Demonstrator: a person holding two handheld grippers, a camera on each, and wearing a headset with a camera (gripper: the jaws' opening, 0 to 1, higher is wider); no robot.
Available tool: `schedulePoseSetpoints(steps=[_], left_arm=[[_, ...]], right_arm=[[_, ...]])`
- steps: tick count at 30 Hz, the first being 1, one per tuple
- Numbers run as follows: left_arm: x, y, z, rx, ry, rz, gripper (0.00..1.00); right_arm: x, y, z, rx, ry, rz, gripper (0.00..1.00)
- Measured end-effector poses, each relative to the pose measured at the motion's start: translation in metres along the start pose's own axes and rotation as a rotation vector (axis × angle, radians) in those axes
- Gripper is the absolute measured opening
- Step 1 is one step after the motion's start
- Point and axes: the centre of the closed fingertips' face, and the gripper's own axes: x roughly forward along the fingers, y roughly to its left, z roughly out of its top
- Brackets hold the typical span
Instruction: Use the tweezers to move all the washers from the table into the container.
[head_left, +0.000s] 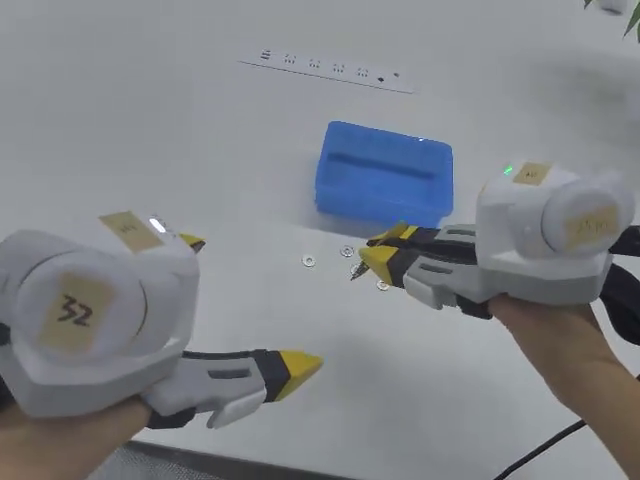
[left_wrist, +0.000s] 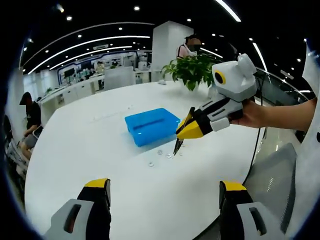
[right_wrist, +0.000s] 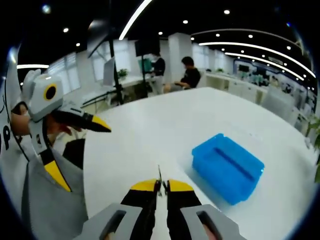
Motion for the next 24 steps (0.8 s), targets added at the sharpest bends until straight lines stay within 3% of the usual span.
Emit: schedulePoseSetpoints(steps=[6, 16, 24], left_arm=[[-0.006, 0.000, -0.005, -0.064, -0.021, 0.020, 0.99], [-0.014, 0.008, -0.021, -0.070, 0.020, 0.069, 0.99], [-0.017, 0.011, -0.032, -0.083, 0.047, 0.088, 0.99]], right_arm=[[0.015, -0.006, 0.007, 0.014, 0.004, -0.001, 0.03], [0.042, -0.012, 0.012, 0.040, 0.005, 0.014, 0.03], [0.060, -0.013, 0.008, 0.046, 0.028, 0.024, 0.04]])
